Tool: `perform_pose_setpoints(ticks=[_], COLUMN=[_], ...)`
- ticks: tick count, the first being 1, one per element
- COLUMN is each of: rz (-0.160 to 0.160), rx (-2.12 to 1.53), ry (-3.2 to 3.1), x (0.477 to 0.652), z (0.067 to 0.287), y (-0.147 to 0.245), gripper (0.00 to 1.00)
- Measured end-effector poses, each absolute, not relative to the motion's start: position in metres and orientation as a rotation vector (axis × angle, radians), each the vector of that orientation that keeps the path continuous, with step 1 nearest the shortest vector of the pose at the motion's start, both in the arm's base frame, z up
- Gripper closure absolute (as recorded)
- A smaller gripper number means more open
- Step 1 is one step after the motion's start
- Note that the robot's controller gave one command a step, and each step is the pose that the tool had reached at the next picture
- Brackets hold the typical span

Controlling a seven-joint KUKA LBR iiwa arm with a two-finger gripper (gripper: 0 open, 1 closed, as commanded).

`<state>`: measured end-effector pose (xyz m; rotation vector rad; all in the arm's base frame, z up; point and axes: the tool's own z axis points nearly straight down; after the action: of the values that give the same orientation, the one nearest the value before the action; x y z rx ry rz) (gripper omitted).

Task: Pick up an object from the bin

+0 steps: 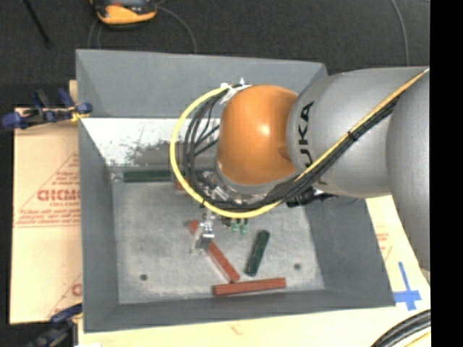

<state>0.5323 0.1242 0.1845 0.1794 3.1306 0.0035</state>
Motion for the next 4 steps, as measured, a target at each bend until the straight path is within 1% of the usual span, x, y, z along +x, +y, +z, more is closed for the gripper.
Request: perform_pose_setpoints(ticks=[1, 2, 3, 4], rz=[0.004, 0.011, 0.012, 0.011], rx=[0.506, 0.709, 0.772, 0.708], ry=[3.094, 3.058, 3.039, 3.068], x=[0.547, 0.545, 0.542, 0.546], z=[0.106, 0.076, 0.077, 0.082], y=[0.098, 0.084, 0.083, 0.088], gripper=[0.0, 0.0, 0.0, 1.0])
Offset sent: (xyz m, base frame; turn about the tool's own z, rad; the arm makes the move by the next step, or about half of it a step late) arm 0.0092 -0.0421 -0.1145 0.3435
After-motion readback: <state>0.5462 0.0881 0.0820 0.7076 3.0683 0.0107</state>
